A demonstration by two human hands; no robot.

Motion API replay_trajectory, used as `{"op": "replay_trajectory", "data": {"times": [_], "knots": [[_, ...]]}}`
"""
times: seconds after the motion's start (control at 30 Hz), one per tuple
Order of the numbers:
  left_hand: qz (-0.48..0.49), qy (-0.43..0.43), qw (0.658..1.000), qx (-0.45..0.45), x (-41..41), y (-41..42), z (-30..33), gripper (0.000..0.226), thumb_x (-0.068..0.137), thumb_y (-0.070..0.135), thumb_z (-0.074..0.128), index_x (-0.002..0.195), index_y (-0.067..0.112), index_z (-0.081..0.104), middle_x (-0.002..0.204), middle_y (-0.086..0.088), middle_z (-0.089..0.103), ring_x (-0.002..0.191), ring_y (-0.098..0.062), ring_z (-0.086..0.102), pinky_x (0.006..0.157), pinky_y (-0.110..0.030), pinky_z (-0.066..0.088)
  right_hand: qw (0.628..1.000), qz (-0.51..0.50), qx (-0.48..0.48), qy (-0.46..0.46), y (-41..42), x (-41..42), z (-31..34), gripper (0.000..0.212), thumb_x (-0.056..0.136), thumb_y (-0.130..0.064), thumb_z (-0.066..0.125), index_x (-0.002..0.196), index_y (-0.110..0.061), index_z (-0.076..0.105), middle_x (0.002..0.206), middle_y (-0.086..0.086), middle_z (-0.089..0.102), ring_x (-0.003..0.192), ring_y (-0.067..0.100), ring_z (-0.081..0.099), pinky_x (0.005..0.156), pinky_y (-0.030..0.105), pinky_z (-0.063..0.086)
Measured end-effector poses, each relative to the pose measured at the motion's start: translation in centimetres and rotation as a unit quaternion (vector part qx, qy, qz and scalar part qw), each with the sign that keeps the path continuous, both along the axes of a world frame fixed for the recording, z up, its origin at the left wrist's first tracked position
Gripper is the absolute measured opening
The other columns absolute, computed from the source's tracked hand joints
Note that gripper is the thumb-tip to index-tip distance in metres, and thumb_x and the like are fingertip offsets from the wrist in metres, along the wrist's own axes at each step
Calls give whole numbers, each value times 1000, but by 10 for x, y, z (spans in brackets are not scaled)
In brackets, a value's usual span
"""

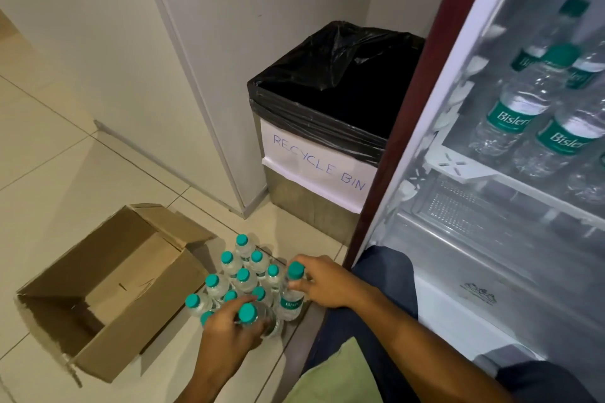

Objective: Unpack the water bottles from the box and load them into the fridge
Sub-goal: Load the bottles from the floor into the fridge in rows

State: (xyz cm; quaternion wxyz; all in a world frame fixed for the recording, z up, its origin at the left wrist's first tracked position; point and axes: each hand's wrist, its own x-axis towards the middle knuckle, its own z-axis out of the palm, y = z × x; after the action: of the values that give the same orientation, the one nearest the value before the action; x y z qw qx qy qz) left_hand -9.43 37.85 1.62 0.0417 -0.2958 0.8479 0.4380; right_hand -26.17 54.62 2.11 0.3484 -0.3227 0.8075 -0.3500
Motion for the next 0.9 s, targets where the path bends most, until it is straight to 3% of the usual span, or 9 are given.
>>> {"op": "replay_trajectory", "data": {"times": [0.13,0.2,0.27,0.33,0.4,0.5,0.67,0.9], "knots": [[21,59,998,15,-20,9,42,46,76,34,82,117,29,63,107,9,64,91,-15,62,74,-28,54,997,-55,-53,23,23,-7,31,25,96,-32,65,118,-22,60,111,-2,68,99,8,65,86,31,58],[19,94,995,32,-28,16,64,44,76,35,80,116,33,62,106,10,64,92,-15,62,76,-32,55,994,-71,-72,40,35,-9,50,27,96,-31,64,122,-23,59,115,-2,68,105,9,65,91,33,57],[6,133,990,46,-37,24,85,42,76,38,79,114,37,63,106,11,67,93,-16,64,80,-35,56,989,-92,-91,70,49,-8,70,29,96,-35,64,123,-27,59,112,-7,68,104,5,64,88,27,57],[-6,178,982,66,-44,34,105,41,71,45,75,111,39,64,100,14,70,92,-11,66,76,-29,55,981,-116,-107,114,62,-7,91,29,94,-41,64,121,-31,59,101,-14,67,95,-1,64,78,18,55],[-24,215,973,76,-51,44,123,41,66,53,70,106,43,63,98,26,68,90,3,64,70,-20,50,971,-142,-127,147,76,-5,111,31,92,-47,64,119,-32,60,98,-14,68,92,0,65,74,20,57],[-56,249,965,67,-62,57,144,42,62,60,69,100,47,62,99,39,63,91,12,59,71,-20,46,954,-181,-166,172,96,0,139,31,90,-50,64,115,-32,62,101,-16,70,94,1,68,74,24,60],[-130,292,946,56,-85,82,180,50,65,67,75,107,42,68,105,26,68,98,4,62,82,-27,50,920,-223,-196,257,129,9,187,29,88,-57,60,112,-39,59,102,-26,67,96,-3,66,73,18,58],[-239,405,882,46,-107,131,245,42,71,56,78,109,39,72,102,12,73,97,-10,68,78,-24,54,878,-269,-193,344,180,20,255,30,86,-52,62,115,-46,60,102,-27,69,95,1,68,70,21,59]]}}
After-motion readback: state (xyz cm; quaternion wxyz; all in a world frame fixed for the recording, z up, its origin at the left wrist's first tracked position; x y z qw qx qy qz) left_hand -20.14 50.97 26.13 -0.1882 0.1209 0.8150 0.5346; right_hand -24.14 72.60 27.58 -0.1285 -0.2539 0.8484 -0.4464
